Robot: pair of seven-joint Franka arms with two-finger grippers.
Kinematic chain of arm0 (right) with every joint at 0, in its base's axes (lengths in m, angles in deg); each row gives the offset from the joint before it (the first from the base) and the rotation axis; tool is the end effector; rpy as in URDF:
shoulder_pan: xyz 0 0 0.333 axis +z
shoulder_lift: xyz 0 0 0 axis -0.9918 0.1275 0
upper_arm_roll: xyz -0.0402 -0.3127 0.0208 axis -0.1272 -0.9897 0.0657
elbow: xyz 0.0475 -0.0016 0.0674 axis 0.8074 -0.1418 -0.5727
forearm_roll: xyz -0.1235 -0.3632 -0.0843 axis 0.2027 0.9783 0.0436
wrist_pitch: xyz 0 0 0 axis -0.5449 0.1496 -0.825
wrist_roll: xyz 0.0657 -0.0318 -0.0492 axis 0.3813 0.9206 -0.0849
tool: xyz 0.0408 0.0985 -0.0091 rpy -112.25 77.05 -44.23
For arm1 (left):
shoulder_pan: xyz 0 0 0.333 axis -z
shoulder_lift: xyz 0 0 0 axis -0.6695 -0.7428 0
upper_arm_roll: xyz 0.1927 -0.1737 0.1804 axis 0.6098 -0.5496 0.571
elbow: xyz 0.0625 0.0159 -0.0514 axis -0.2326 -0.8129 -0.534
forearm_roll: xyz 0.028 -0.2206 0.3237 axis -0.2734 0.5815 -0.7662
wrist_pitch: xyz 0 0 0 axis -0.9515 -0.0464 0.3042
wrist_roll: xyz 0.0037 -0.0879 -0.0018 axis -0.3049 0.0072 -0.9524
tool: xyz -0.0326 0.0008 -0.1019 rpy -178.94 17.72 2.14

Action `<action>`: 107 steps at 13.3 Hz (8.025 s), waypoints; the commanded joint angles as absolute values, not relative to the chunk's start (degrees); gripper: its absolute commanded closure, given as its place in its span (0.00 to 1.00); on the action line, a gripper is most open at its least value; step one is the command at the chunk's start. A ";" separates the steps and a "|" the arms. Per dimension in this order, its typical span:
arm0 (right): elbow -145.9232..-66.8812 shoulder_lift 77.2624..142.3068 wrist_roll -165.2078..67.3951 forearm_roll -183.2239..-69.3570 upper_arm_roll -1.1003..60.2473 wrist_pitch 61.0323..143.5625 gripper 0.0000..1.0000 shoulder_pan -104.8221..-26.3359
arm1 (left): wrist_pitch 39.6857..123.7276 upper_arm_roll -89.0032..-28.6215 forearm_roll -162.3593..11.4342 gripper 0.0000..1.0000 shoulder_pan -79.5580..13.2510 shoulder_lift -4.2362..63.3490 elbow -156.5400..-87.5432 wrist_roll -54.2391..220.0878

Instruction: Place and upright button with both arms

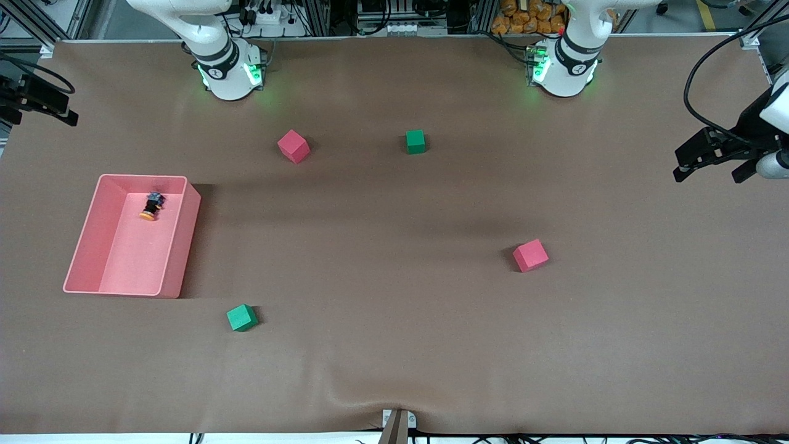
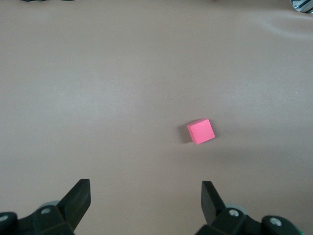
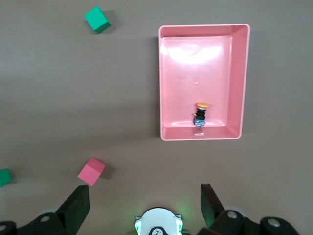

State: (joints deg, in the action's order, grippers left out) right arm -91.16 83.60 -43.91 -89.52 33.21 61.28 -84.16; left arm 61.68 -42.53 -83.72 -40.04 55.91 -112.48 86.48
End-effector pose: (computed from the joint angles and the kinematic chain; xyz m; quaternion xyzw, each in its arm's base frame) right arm 0.5084 -0.0295 0.6784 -0.9980 0.0281 0.0570 0.0038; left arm 0.5613 -0.0400 0.6433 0.9977 -0.0088 0.0660 0.0102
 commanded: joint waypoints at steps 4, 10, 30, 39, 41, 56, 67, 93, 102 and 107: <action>-91.05 82.89 -43.79 -88.83 33.88 59.80 0.00 -84.17 | 60.34 -42.60 -84.10 0.00 -40.36 55.44 -111.10 86.65; -91.67 93.51 -43.79 -88.13 33.79 62.88 0.00 -84.78 | 60.34 -42.60 -84.10 0.00 -39.92 55.27 -111.54 86.47; -132.01 104.43 -54.68 -84.87 33.70 115.96 0.00 -97.88 | 60.34 -42.68 -84.37 0.00 -39.83 55.27 -111.36 86.56; -133.59 108.64 -58.37 -84.87 33.62 124.92 0.00 -102.18 | 60.34 -43.03 -84.63 0.00 -39.65 55.18 -111.54 86.12; -134.29 108.82 -58.64 -84.87 33.70 125.02 0.00 -102.63 | 60.34 -43.04 -84.63 0.00 -39.65 55.26 -111.45 86.03; -131.41 106.80 -63.63 -85.23 33.88 120.64 1.00 -101.84 | 60.34 -43.12 -84.63 0.00 -39.57 55.18 -111.63 86.12; -106.17 107.24 -56.92 -85.93 34.14 90.30 1.00 -79.02 | 60.34 -43.12 -84.63 0.00 -39.48 54.83 -111.71 85.77; -76.02 142.66 -20.14 -91.39 33.62 113.41 0.71 -41.98 | 55.26 -44.35 -84.28 0.00 -39.48 54.21 -112.06 86.04; -76.46 134.59 -20.67 -87.86 33.62 107.99 0.00 -43.74 | 55.07 -45.06 -84.98 0.00 -37.55 52.02 -111.36 86.13; -76.81 125.71 -27.34 -87.78 33.53 92.78 0.00 -47.78 | 54.98 -45.06 -80.69 0.00 -38.16 48.24 -111.54 86.05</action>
